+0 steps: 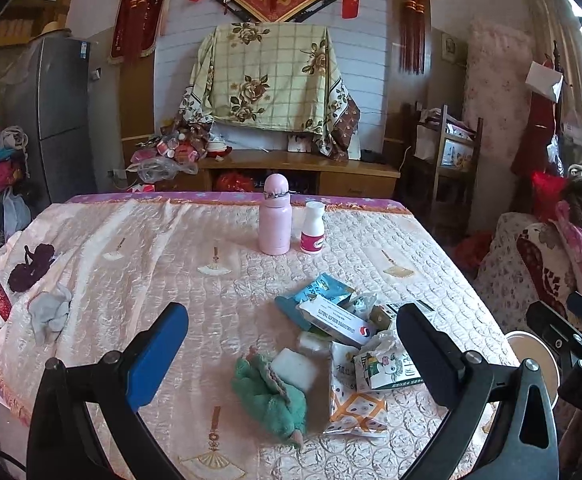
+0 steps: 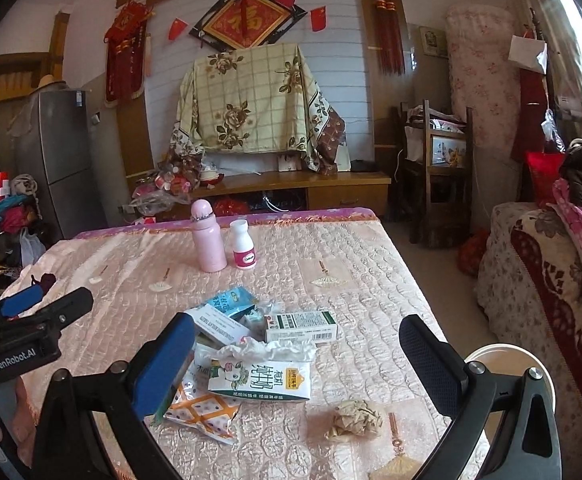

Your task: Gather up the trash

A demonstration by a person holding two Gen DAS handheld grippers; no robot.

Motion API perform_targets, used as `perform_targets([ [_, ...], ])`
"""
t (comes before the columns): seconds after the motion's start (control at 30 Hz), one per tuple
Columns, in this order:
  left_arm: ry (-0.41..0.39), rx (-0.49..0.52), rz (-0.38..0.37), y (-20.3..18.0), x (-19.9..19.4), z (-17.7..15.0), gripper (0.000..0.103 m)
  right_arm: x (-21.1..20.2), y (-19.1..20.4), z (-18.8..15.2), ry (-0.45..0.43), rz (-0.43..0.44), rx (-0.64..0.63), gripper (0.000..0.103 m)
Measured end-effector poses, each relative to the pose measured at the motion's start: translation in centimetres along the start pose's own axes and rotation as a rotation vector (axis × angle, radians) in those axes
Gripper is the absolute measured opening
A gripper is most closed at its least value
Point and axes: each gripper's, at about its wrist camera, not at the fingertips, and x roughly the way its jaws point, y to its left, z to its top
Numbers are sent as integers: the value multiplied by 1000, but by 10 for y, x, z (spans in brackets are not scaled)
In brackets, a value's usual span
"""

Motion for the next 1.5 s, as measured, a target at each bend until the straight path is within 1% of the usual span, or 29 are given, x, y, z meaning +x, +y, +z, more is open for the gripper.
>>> perform_targets([
  [0.33, 2, -9, 5, 2, 2, 0, 103, 3, 0, 2, -6, -4, -1, 103],
  [0.57, -10, -6, 18, 2, 2, 0, 103, 6, 2, 1, -6, -10, -2, 103],
  [1.5, 5, -4, 9, -3, 6, -7, 103, 10, -2, -1, 7, -22, 12, 103],
])
